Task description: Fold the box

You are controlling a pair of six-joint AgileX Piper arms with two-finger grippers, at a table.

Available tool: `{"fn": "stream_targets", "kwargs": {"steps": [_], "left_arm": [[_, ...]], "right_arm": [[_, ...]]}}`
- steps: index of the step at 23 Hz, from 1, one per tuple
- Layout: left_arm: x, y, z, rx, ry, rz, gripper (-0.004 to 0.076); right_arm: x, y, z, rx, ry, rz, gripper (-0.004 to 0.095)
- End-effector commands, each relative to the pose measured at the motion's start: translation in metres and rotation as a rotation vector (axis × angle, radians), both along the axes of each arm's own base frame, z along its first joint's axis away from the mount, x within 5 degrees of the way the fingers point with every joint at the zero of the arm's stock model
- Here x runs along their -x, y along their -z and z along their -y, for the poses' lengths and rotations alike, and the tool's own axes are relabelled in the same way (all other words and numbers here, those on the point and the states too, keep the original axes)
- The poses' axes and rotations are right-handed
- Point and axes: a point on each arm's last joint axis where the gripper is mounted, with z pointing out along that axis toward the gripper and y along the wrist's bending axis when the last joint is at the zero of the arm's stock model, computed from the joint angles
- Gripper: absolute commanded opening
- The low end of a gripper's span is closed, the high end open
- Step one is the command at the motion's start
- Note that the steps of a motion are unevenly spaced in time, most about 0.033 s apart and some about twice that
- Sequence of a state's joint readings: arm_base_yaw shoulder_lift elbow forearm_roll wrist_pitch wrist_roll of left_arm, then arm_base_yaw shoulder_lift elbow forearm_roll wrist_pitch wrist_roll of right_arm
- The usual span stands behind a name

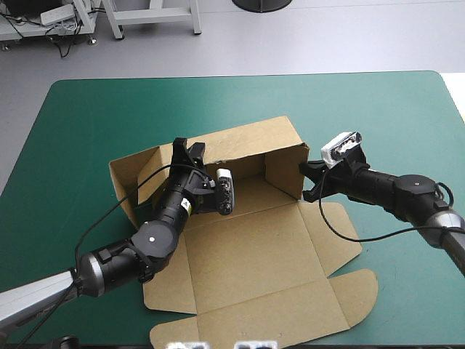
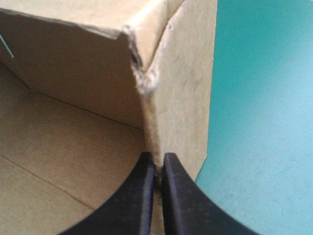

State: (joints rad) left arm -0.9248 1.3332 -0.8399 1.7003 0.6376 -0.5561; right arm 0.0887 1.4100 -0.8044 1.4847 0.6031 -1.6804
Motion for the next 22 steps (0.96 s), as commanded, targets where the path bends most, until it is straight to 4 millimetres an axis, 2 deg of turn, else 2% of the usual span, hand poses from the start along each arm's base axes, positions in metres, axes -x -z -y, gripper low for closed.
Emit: {"fn": "stream_targets", "kwargs": {"steps": [1,4,6,8,9,10,11,12,14,17,19,22], "left_arm": [[0.004,-0.022,0.001,0.034,0.016,0.076,0.0324],[0.019,-0.031,0.015,0.05,0.04,0.113,0.0324],[0.042,-0.057,0.027,0.124,-0.003,0.202,0.0323],[0.053,-0.074,0.033,0.181,0.012,0.231,0.0317],[0.057,-0.084,0.034,0.219,0.027,0.239,0.0313],[0.058,-0.103,0.03,0.304,0.023,0.251,0.0303],[0.057,-0.11,0.026,0.333,0.011,0.26,0.0295],[0.053,-0.127,0.018,0.404,-0.02,0.278,0.0277],[0.045,-0.148,0.003,0.496,-0.076,0.306,0.024],[0.026,-0.172,-0.024,0.616,-0.196,0.356,0.0174],[0.007,-0.184,-0.054,0.703,-0.332,0.374,0.0106],[-0.009,-0.184,-0.083,0.763,-0.463,0.351,0.002]], "right_arm": [[0.0,-0.019,0.001,-0.063,0.051,0.034,0.0],[-0.002,-0.018,0.0,-0.069,0.106,0.012,0.0],[-0.005,-0.024,0.001,-0.098,0.14,-0.004,0.0],[-0.007,-0.029,0.001,-0.095,0.148,-0.019,0.0],[-0.008,-0.034,0.001,-0.089,0.151,-0.025,0.0],[-0.009,-0.041,0.002,-0.078,0.155,-0.04,0.0],[-0.009,-0.047,0.002,-0.072,0.156,-0.043,0.0],[-0.008,-0.055,0.003,-0.059,0.157,-0.049,0.0],[-0.004,-0.066,0.003,-0.059,0.155,-0.061,0.0],[0.004,-0.085,0.001,-0.066,0.124,-0.123,0.0],[0.013,-0.101,-0.003,-0.067,0.067,-0.213,0.0],[0.02,-0.115,-0.005,-0.071,0.037,-0.295,0.0]]}}
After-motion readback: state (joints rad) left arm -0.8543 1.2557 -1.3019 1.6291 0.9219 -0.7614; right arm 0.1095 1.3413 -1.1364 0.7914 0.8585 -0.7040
